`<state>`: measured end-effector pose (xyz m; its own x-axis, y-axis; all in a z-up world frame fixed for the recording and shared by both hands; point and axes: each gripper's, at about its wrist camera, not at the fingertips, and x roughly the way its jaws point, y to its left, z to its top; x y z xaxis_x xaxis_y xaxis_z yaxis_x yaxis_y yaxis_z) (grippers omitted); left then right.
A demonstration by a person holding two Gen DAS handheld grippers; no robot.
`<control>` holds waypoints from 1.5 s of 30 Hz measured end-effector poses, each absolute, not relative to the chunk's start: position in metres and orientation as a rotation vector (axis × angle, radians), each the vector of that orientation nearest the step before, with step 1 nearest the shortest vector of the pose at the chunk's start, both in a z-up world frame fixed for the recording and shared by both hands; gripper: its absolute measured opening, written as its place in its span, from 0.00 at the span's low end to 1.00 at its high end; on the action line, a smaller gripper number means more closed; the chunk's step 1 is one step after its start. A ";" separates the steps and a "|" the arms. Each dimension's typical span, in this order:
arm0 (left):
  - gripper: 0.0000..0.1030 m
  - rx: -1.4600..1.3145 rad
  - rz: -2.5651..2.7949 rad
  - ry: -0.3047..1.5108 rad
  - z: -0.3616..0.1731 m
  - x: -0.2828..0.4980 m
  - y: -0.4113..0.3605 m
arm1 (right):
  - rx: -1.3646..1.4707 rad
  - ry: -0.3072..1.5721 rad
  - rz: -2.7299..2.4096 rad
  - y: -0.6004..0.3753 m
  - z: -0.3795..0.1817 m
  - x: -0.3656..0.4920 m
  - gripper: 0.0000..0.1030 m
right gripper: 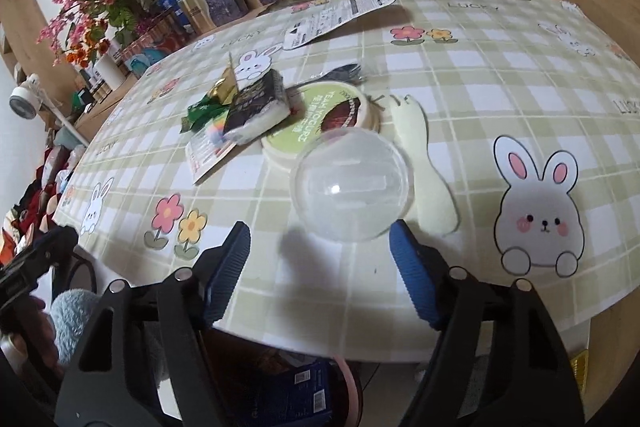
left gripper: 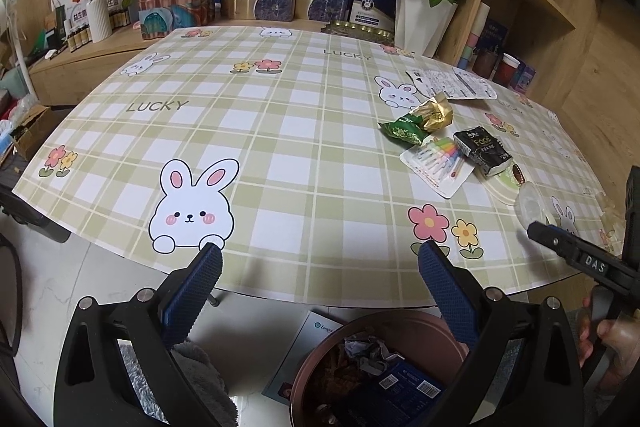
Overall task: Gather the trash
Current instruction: 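Grasp the clear round lid with the right gripper while the left gripper grasps the green-gold wrapper, then carry the clear lid and green-gold wrapper over the bin with both grippers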
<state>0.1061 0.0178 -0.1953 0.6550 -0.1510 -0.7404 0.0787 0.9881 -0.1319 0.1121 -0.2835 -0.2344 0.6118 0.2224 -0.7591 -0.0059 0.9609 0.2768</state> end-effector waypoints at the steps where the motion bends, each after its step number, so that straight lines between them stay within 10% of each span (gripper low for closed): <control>1: 0.93 -0.090 -0.131 0.850 -0.196 0.106 0.018 | 0.259 0.906 0.124 -0.284 -0.234 0.115 0.70; 31: 0.93 -0.067 -0.286 0.884 -0.195 0.185 -0.027 | 0.201 0.784 0.111 -0.284 -0.220 0.128 0.61; 45: 0.56 0.072 -0.436 0.963 -0.216 0.295 -0.080 | 0.251 0.762 0.097 -0.301 -0.213 0.124 0.61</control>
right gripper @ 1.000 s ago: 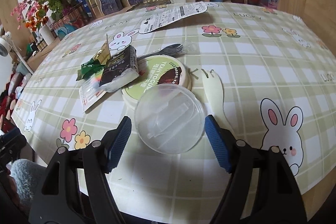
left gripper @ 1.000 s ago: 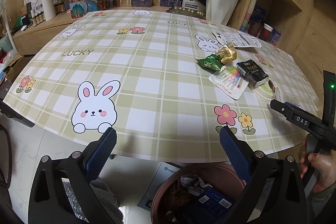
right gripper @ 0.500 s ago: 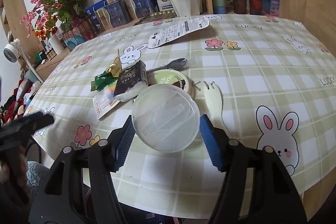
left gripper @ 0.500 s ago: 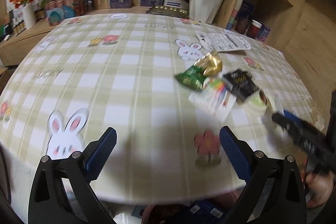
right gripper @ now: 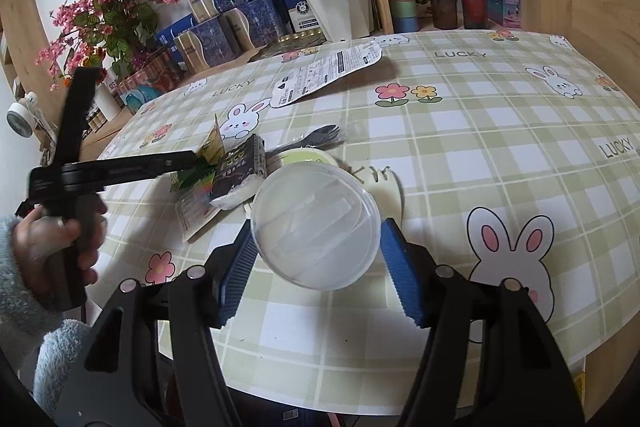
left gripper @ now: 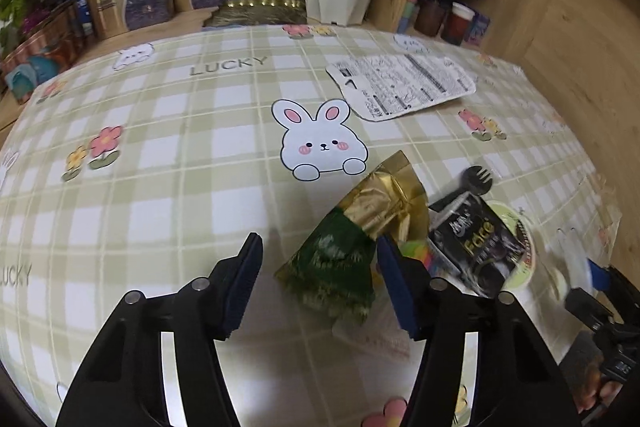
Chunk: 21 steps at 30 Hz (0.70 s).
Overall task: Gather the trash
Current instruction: 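Carry the clear lid and green-gold wrapper over the bin with both grippers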
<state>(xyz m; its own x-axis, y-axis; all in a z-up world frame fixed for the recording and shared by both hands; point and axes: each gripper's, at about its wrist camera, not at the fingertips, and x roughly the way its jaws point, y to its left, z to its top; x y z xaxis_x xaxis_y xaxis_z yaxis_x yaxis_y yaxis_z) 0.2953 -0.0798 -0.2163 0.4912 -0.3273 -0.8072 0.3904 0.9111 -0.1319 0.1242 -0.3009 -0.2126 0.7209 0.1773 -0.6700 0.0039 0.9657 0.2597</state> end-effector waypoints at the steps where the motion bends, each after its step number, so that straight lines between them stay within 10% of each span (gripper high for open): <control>1: 0.56 0.079 -0.442 0.973 -0.220 0.299 -0.083 | 0.252 0.761 0.098 -0.301 -0.212 0.124 0.61; 4: 0.56 0.098 -0.456 0.981 -0.226 0.304 -0.089 | 0.254 0.760 0.099 -0.303 -0.212 0.124 0.61; 8: 0.23 0.034 -0.476 0.991 -0.225 0.304 -0.085 | 0.259 0.755 0.100 -0.303 -0.209 0.120 0.61; 21: 0.20 0.029 -0.438 0.906 -0.175 0.256 -0.049 | 0.243 0.725 0.133 -0.289 -0.190 0.101 0.61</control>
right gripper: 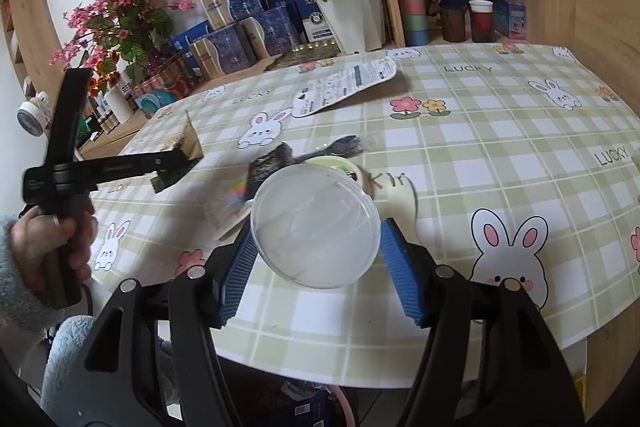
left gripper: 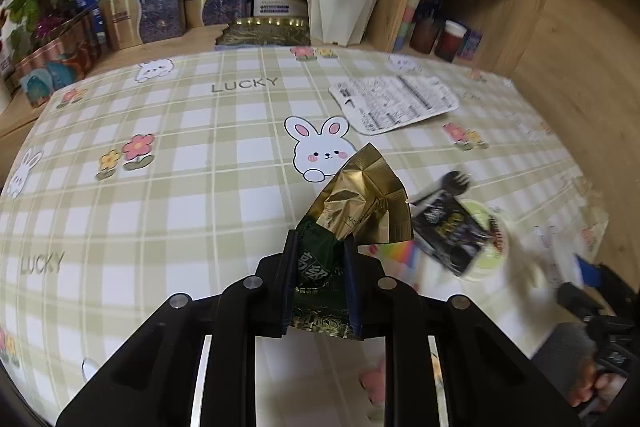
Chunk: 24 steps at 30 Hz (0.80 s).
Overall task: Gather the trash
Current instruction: 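Carry the clear lid and green-gold wrapper over the bin with both grippers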
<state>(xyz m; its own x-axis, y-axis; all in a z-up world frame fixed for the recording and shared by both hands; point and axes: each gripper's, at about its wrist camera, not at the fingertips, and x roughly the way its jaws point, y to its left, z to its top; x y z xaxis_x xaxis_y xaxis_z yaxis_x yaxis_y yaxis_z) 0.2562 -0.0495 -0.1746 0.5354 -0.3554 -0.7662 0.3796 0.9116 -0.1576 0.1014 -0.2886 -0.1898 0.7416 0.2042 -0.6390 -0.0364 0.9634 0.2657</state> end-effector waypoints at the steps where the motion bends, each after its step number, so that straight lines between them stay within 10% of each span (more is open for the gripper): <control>1: 0.20 0.020 -0.438 0.901 -0.170 0.250 -0.047 | 0.242 0.724 0.136 -0.287 -0.189 0.100 0.61; 24: 0.20 -0.087 -0.430 0.844 -0.138 0.063 0.008 | 0.126 0.822 0.282 -0.218 -0.195 0.014 0.61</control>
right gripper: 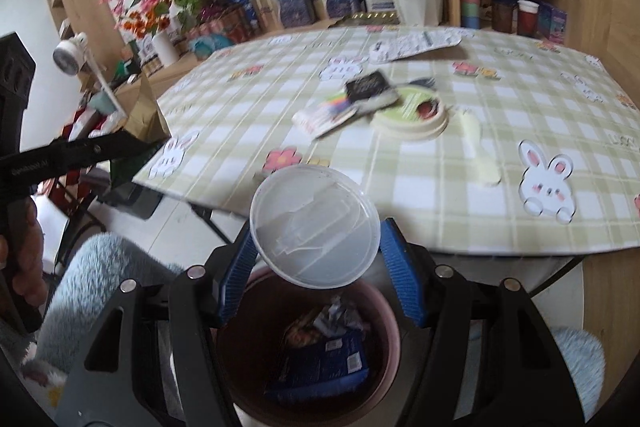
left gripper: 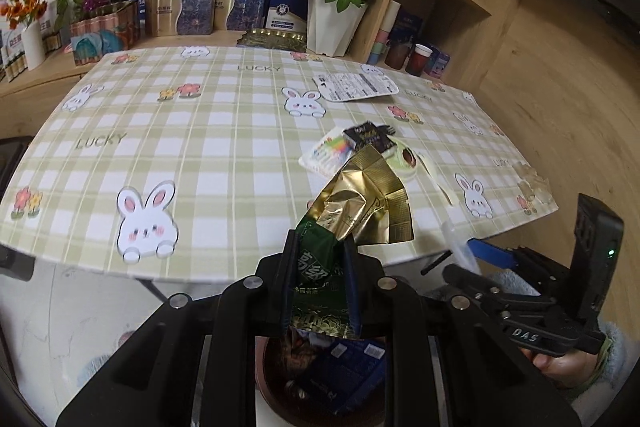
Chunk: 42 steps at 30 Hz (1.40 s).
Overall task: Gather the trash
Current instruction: 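Carry the clear lid and green-gold wrapper over the bin with both grippers, then open the right gripper to drop the clear lid into the bin, then open the left gripper to drop the green-gold wrapper into the bin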
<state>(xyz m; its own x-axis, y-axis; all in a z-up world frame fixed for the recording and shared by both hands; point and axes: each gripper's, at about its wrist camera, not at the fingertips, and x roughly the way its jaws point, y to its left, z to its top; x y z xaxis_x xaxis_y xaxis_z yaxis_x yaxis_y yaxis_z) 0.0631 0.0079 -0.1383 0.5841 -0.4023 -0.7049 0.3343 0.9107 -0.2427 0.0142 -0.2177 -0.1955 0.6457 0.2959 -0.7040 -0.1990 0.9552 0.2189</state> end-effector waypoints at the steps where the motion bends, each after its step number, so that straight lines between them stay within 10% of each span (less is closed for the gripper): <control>1: 0.20 -0.091 -0.427 0.845 -0.139 0.060 0.010 | 0.120 0.835 0.288 -0.215 -0.198 0.013 0.61; 18: 0.20 -0.154 -0.421 0.888 -0.162 0.036 0.029 | 0.125 1.079 0.333 -0.192 -0.250 0.007 0.65; 42: 0.20 -0.044 -0.479 1.173 -0.244 0.034 -0.004 | 0.172 0.838 0.136 -0.234 -0.211 0.004 0.91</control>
